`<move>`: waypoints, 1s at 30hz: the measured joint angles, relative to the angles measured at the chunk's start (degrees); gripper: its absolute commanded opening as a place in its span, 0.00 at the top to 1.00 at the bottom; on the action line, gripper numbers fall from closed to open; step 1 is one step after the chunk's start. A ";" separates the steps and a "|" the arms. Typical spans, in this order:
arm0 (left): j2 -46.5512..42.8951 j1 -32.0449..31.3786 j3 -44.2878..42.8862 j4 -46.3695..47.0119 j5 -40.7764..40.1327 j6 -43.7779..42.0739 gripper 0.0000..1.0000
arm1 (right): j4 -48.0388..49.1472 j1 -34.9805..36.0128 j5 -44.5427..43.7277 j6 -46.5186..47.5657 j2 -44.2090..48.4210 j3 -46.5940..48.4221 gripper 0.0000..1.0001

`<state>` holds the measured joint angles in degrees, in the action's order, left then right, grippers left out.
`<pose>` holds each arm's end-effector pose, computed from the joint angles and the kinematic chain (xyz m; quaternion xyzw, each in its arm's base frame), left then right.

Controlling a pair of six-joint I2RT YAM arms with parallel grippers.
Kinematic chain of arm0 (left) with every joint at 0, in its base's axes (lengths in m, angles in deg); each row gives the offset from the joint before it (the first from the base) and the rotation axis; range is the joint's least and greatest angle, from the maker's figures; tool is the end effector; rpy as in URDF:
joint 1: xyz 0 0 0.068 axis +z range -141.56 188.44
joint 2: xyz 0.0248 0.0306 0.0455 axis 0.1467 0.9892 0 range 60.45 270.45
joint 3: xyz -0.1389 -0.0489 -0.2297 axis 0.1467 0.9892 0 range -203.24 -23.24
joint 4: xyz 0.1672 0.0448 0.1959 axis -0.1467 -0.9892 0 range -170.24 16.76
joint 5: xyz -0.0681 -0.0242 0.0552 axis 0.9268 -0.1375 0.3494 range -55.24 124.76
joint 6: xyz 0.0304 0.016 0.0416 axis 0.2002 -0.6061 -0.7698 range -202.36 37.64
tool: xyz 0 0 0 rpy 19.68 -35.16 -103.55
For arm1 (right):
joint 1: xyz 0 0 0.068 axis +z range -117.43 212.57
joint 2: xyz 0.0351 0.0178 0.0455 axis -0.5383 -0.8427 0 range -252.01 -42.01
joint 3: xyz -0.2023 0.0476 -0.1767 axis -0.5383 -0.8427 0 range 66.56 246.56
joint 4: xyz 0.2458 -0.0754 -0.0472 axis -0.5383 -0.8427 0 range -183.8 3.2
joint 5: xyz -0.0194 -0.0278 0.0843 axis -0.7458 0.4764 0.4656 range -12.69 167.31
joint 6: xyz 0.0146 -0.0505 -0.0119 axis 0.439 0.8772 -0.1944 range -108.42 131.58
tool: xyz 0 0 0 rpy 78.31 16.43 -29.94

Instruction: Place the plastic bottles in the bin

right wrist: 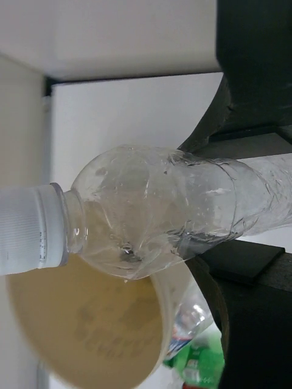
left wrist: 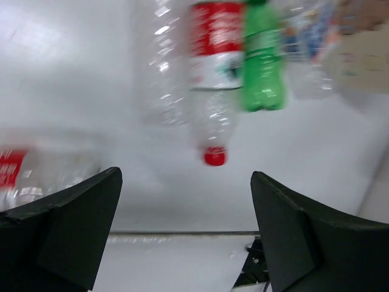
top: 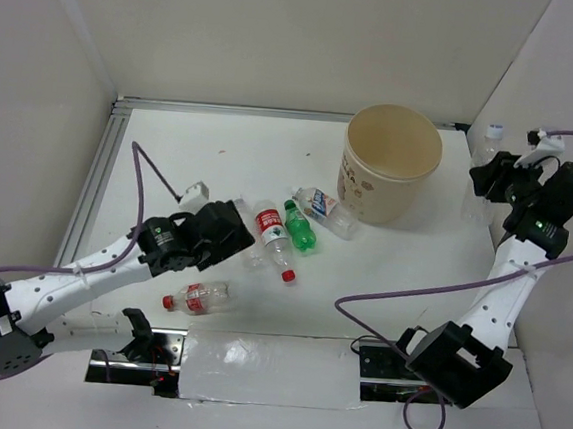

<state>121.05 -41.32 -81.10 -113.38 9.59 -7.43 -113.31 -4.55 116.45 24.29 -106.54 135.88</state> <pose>0.1510 -0.1549 0.3194 -0.2800 0.8541 -0.2529 0.3580 0.2048 -0.1268 0.3945 -0.0189 0.8019 0.0286 0.5964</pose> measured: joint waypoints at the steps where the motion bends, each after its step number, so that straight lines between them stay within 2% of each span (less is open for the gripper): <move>1: 0.70 -0.26 1.01 -3.19 0.39 4.17 0.00 | 2.45 0.46 2.23 -1.09 -0.33 0.50 0.81; 4: 1.42 -0.68 1.99 -11.19 2.03 15.04 0.00 | 9.42 4.37 5.77 -4.24 -2.97 3.61 0.81; 8: 1.29 -0.68 1.84 -17.22 3.58 26.12 0.00 | 16.90 16.11 6.71 -7.43 -9.29 11.58 0.81; 11: -0.09 -0.68 3.06 -18.38 4.04 30.84 0.00 | 20.06 24.50 5.51 -8.96 -12.17 14.73 0.81; 13: -1.79 0.00 5.66 -18.40 4.37 32.79 0.00 | 21.99 29.31 4.50 -9.75 -13.62 15.30 0.72; 15: -2.40 1.70 8.39 -18.29 5.22 33.51 0.00 | 23.61 32.57 3.96 -10.27 -15.12 15.32 0.60; 16: -2.29 2.84 9.88 -18.14 5.73 33.53 0.00 | 24.17 33.29 3.48 -10.45 -16.11 15.32 0.39; 17: -2.08 3.76 11.26 -17.84 6.01 33.44 0.00 | 24.70 33.59 2.93 -10.80 -17.14 15.30 0.23; 18: -1.81 4.46 12.52 -17.33 6.19 33.40 0.00 | 25.11 33.62 2.43 -11.10 -18.10 15.17 0.10; 19: -1.60 5.14 14.23 -16.37 6.40 33.29 0.00 | 25.46 33.57 1.81 -11.30 -19.21 14.97 0.02; 20: -1.25 5.73 15.61 -15.87 6.88 33.24 0.00 | 25.35 33.48 1.33 -11.41 -20.46 14.95 0.00; 27: 6.47 9.44 19.23 -8.87 8.96 28.72 0.00 | 20.22 32.20 1.62 -10.67 -23.32 15.02 0.00; 30: 8.61 9.51 19.19 -7.08 9.86 27.28 0.09 | 17.40 32.09 2.51 -9.14 -20.94 14.69 0.00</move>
<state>129.66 -31.81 -61.91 -120.46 19.45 19.85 -95.91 27.53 118.96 15.15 -127.48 150.57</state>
